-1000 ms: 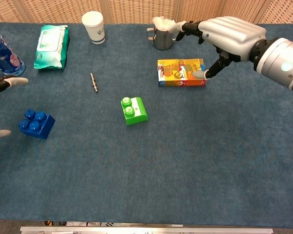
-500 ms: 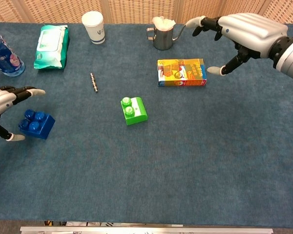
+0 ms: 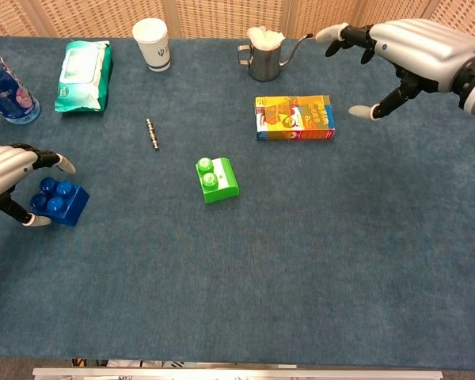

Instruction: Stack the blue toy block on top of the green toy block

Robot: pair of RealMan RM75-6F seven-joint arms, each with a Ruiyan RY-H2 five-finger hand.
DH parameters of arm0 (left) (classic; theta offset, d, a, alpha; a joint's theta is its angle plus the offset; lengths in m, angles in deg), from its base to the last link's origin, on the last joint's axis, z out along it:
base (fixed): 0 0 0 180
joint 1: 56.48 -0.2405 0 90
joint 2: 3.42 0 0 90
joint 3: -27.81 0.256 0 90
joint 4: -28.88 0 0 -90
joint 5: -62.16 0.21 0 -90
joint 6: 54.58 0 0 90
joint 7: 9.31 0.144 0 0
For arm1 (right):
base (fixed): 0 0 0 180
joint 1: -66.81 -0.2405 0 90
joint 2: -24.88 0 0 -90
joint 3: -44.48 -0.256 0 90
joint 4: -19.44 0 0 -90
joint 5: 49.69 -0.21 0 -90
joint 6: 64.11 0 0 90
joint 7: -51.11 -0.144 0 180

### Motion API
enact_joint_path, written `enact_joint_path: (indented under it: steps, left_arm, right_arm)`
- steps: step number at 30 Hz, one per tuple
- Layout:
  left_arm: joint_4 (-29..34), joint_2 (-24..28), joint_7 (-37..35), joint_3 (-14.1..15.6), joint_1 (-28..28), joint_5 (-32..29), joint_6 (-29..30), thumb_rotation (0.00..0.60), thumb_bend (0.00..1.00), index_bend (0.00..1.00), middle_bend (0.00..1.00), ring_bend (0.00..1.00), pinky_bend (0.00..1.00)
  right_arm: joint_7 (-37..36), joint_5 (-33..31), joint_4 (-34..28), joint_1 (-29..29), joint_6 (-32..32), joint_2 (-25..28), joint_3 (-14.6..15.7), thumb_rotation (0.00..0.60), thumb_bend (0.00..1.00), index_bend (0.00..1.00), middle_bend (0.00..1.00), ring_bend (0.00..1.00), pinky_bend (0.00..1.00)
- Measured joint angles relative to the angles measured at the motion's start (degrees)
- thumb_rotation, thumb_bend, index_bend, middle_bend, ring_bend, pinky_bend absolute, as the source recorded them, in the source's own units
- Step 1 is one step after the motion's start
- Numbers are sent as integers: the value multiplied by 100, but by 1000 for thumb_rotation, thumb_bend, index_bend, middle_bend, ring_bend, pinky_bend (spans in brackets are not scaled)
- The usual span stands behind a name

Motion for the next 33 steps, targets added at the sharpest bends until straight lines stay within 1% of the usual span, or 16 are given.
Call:
enact_joint_path:
  steps: [2,7,10,17,25,33]
  left_arm:
    - [-42,-47,-11,-12,-9,-2,68,600,114,325,341,303,197]
    - [-143,-143,-111,-24,-22,-10,164,600,130,400,476,422,263]
    - [-156,-155,-176,-24,-21,4,196,600,136,439,510,449,288]
    - [-106,-100,-482,-35,-47,104,344,600,140,455,522,454,292]
    - [256,209,-767,-51,-50,183,436,600,140,456,525,455,295]
    - [582,461,-811,-74,-66,197,554,600,140,456,528,455,296]
  right_arm:
    - [-9,23,8,9,33,9,18,600,211,103,222,154,277]
    - [-51,76,36,19,132,8,58,600,211,103,223,152,276]
    - [-63,120,44,18,192,-3,83,600,212,103,228,152,276]
    - [-104,198,73,-51,411,-105,127,600,212,103,233,152,276]
    - [-198,321,34,-232,716,-212,118,600,212,103,233,152,272]
    - [-284,266,209,-627,1219,-680,5,600,212,103,233,152,258]
